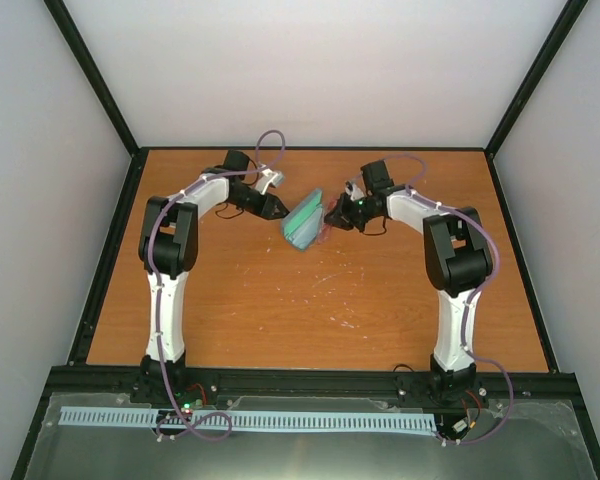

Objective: Organize the sunglasses
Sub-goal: Place the sunglasses in the sunglasses case, then close the sunglasses case at the center of the board.

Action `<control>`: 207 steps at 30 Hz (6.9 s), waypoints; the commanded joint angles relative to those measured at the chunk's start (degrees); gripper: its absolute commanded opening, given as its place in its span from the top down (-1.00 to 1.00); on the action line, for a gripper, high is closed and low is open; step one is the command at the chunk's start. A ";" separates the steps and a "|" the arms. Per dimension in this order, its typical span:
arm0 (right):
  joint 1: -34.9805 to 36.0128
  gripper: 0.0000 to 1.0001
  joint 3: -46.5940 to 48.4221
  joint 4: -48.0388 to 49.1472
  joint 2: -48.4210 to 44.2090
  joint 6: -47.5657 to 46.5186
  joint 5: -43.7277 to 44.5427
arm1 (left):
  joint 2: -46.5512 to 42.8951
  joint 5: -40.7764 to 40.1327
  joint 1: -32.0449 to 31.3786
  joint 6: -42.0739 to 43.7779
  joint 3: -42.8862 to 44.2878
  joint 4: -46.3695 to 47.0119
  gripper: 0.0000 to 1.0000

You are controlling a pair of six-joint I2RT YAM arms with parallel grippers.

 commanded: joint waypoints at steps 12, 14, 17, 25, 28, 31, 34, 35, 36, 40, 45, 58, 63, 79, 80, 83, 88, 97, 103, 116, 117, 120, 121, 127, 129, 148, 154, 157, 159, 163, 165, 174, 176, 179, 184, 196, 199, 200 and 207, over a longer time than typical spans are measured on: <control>0.79 0.94 2.88 11.84 5.99 8.39 -5.36 | -2.73 3.28 -1.32 -1.57 -1.92 2.68 0.33; 1.06 0.95 3.69 12.27 7.00 9.11 -5.86 | -2.71 3.30 -1.42 -1.63 -1.86 2.82 0.33; 1.54 0.94 5.15 11.90 8.50 9.05 -6.81 | -2.70 3.30 -1.42 -1.75 -1.83 2.90 0.33; 2.14 0.94 7.31 12.29 11.58 9.50 -9.36 | -2.64 3.38 -1.42 -1.80 -1.99 3.08 0.34; 2.20 0.94 7.08 11.95 12.12 9.31 -9.39 | -2.51 3.38 -1.42 -1.89 -2.03 3.13 0.34; 2.25 0.94 6.96 11.96 12.74 9.46 -9.19 | -2.47 3.47 -1.42 -1.97 -1.93 3.28 0.34; 2.23 0.94 6.80 11.66 13.23 9.34 -8.47 | -2.33 3.39 -1.42 -1.99 -1.75 3.22 0.34; 2.25 0.93 6.75 11.61 13.30 9.31 -8.12 | -2.37 3.38 -1.42 -2.05 -1.75 3.30 0.34; 2.26 0.92 6.73 11.56 13.45 9.31 -7.91 | -2.31 3.38 -1.42 -2.00 -1.75 3.36 0.34; 2.34 0.92 6.36 11.31 13.60 8.84 -5.99 | -2.33 3.43 -1.42 -2.08 -1.75 3.30 0.34; 2.39 0.84 5.73 12.13 13.38 8.92 -4.53 | -2.29 3.47 -1.42 -2.16 -1.75 3.44 0.34; 2.43 0.31 6.27 6.32 11.56 4.66 -2.20 | -2.29 3.64 -1.42 -2.30 -1.75 3.61 0.34; 2.43 0.23 7.53 2.72 10.14 2.63 -0.60 | -2.33 3.71 -1.42 -2.22 -1.83 3.58 0.34; 2.33 0.78 11.53 -3.32 8.73 -0.32 1.69 | -2.73 3.74 -1.44 -2.32 -2.27 3.87 0.34; 2.34 0.63 12.01 -3.61 8.93 -0.36 1.52 | -2.73 3.73 -1.43 -2.34 -2.27 3.89 0.34; 2.42 0.27 13.47 -4.78 9.16 -0.85 1.39 | -2.77 3.69 -1.42 -2.25 -2.19 3.87 0.34; 2.34 0.13 14.93 -7.55 8.70 -2.13 2.19 | -2.90 3.63 -1.42 -2.17 -2.58 3.96 0.34; 2.34 0.13 15.76 -12.44 8.42 -4.31 4.74 | -3.24 3.73 -1.44 -2.25 -3.30 4.44 0.34; 2.32 0.11 15.08 -14.27 7.42 -5.10 6.08 | -3.60 3.73 -1.42 -2.33 -4.07 4.88 0.34; 2.65 0.77 14.94 -13.91 9.09 -4.49 4.55 | -3.78 3.95 -1.50 -2.47 -4.32 5.15 0.34; 2.77 0.78 15.01 -14.08 9.36 -4.49 4.45 | -3.81 3.88 -1.49 -2.43 -4.30 5.15 0.34; 2.92 0.78 14.32 -14.58 9.75 -4.85 4.63 | -3.84 3.58 -1.51 -2.45 -4.13 5.24 0.34; 2.91 0.78 13.77 -14.54 9.61 -4.89 4.76 | -3.85 3.48 -1.51 -2.43 -3.98 5.28 0.34; 2.75 0.64 11.24 -13.99 5.55 -5.01 6.13 | -3.82 2.74 -1.51 -2.60 -1.53 4.87 0.34; 2.51 0.57 9.88 -13.50 2.94 -4.88 7.06 | -3.83 2.43 -1.51 -2.60 -0.24 4.71 0.34; -0.14 0.94 1.32 -9.56 0.81 -2.44 13.76 | -1.98 2.42 -4.10 -3.49 3.27 4.49 0.34; -0.08 0.94 1.42 -8.19 3.41 -2.18 13.26 | -1.52 2.07 -5.26 -3.57 3.23 4.73 0.35; 0.17 0.94 1.86 -7.13 4.67 -1.76 12.56 | -1.16 1.80 -5.77 -3.57 3.38 4.66 0.35; 0.33 0.94 2.09 -6.44 5.38 -1.48 12.00 | -0.82 1.80 -6.12 -3.57 3.44 4.67 0.35; 0.77 0.95 2.38 -5.15 6.84 -1.09 11.07 | -0.47 1.63 -6.91 -3.49 3.44 4.59 0.34; 1.01 0.94 2.28 -4.38 7.34 -1.01 10.55 | -0.29 1.54 -7.32 -3.50 3.44 4.67 0.35; 1.38 0.94 1.30 -3.10 8.39 -0.71 9.74 | 0.41 1.62 -8.27 -3.73 4.19 4.56 0.35; 1.43 0.94 1.05 -2.78 8.47 -0.68 9.52 | 0.71 1.77 -8.43 -3.82 4.34 4.60 0.35; 1.38 0.94 0.56 -2.10 8.57 -0.55 9.16 | 1.20 1.92 -9.09 -3.90 4.64 4.52 0.35; 1.45 0.94 0.38 -1.37 8.39 -0.22 8.93 | 2.02 2.22 -10.52 -4.09 5.05 4.79 0.35; 1.40 0.94 0.33 -1.40 7.78 -1.06 8.10 | 4.10 2.50 -12.57 -3.95 6.19 4.30 0.35; 1.44 0.94 0.00 -1.23 7.62 -1.23 8.05 | 3.95 2.34 -12.67 -3.84 6.07 4.31 0.35; 1.42 0.94 -0.15 -1.09 7.54 -1.17 8.07 | 3.95 2.20 -12.67 -3.81 6.00 4.26 0.35; 1.00 0.93 -1.06 -4.02 4.08 -3.04 10.59 | 0.04 -0.18 -12.17 -3.26 5.83 3.68 0.39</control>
